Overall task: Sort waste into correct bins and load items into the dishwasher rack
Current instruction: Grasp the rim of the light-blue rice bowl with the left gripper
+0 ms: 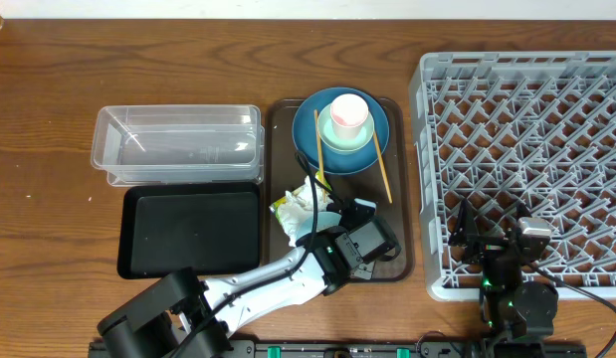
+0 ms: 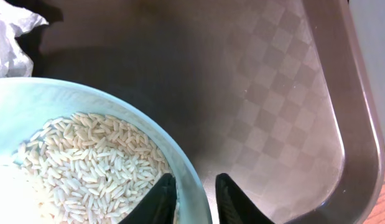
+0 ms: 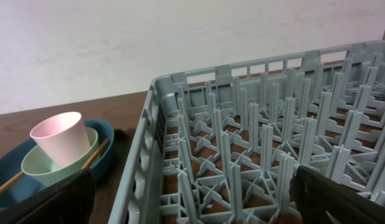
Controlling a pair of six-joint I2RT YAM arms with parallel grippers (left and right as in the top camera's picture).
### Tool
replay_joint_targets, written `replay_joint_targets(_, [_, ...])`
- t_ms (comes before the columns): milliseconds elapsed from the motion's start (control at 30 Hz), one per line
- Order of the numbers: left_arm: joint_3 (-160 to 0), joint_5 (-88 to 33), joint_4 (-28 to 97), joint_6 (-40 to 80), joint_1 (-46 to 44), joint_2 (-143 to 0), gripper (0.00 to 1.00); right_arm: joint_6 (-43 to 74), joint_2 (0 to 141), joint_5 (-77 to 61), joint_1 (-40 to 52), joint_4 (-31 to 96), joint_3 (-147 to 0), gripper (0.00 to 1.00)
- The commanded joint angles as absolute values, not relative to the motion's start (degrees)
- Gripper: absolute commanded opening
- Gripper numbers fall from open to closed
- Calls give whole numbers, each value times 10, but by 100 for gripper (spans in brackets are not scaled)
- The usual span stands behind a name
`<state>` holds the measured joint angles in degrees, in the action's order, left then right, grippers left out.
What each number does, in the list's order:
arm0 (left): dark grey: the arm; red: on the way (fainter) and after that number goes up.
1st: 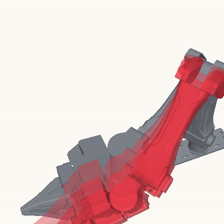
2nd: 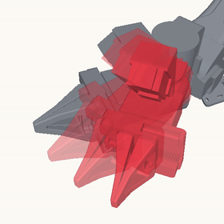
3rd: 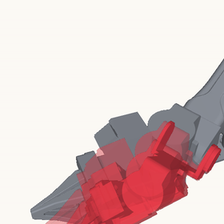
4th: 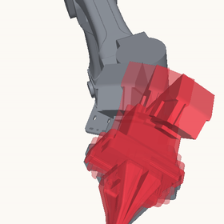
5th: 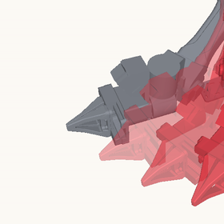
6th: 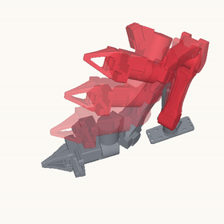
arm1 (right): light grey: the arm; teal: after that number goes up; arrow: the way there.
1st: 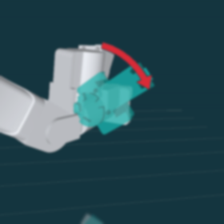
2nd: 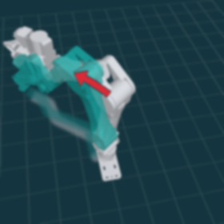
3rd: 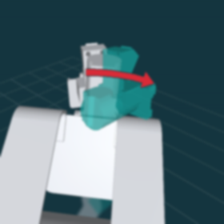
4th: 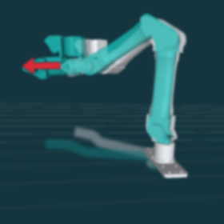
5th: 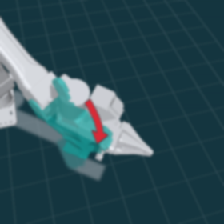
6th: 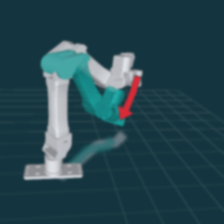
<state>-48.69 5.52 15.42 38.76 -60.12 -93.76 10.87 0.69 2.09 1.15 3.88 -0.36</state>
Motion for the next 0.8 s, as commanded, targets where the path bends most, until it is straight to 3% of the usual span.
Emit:
replay_joint_targets(0, [-489,54,157,384,-602,-943,22,106,3,21,7,41,-3,99])
replay_joint_targets(233, [-489,56,157,384,-602,-943,7,106,3,21,7,41,-3,99])
replay_joint_targets(767, [-490,42,215,412,-602,-836,6,107,3,21,7,41,-3,99])
